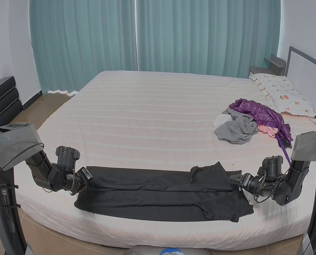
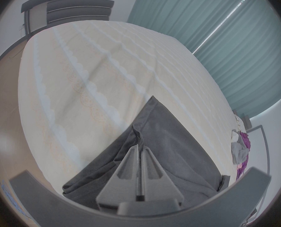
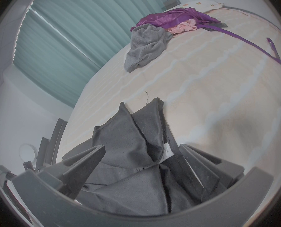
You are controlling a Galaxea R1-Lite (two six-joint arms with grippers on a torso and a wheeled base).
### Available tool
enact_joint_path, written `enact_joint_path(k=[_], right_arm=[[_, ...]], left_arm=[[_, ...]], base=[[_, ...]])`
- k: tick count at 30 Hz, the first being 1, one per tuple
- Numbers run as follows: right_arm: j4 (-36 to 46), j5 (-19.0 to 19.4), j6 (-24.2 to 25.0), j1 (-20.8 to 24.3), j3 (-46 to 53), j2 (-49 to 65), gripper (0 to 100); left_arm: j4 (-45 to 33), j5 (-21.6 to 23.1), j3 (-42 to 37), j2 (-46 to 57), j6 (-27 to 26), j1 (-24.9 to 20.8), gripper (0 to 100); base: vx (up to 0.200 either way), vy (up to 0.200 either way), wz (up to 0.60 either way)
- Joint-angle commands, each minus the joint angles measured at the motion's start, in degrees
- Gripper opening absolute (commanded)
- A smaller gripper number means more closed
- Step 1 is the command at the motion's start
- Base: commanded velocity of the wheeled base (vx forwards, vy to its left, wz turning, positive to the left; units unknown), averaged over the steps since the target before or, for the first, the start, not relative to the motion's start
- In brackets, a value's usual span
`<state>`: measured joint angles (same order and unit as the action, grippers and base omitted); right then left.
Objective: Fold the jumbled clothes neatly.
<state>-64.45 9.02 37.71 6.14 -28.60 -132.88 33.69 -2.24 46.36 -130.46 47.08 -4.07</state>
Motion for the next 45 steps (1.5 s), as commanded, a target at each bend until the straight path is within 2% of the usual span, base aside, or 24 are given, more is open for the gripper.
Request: enact_joint_path(k=[1,8,19,20,28,38,45], right_arm=[[-0.3,0.5,-1.2,-0.1,-1.6,-2.9,100],[-0.2,5.5,-3.7,-0.9,-4.4,-3.8,100],[-0.8,6.4,-8.7,-1.2,-3.3,-5.8,100],[-0.9,6.3,-9.1,-1.2,-3.0,-5.8,0],[-7.5,6.2,-9.8,-1.1,-0.2,-6.7,0],[-7.5,6.2,-10.9,-4.0,-0.1,-6.3,0],[-7.6,6.0,-9.9,-3.9,-0.1,-5.4,0]], left_arm=[[0.1,-0.7,0.2,-0.5,1.0,0.9,0],[0.1,-0.7,1.3,-0.7,1.9,2.3,0],[0.3,-0.7,1.4,-1.1,1.7,2.1,0],[0.3,-0.7,1.4,-1.1,1.7,2.1,0],[0.2,-0.8,1.3,-1.1,1.6,2.0,0],[0.2,-0.8,1.3,-1.1,1.6,1.8,0],[0.3,-0.8,1.4,-0.5,1.7,1.8,0]], base=[[0.0,0.0,0.0],[0.0,0.0,0.0],[0.0,0.0,0.0],[0.0,0.0,0.0],[0.0,0.0,0.0],[0.0,0.0,0.0],[0.0,0.0,0.0]])
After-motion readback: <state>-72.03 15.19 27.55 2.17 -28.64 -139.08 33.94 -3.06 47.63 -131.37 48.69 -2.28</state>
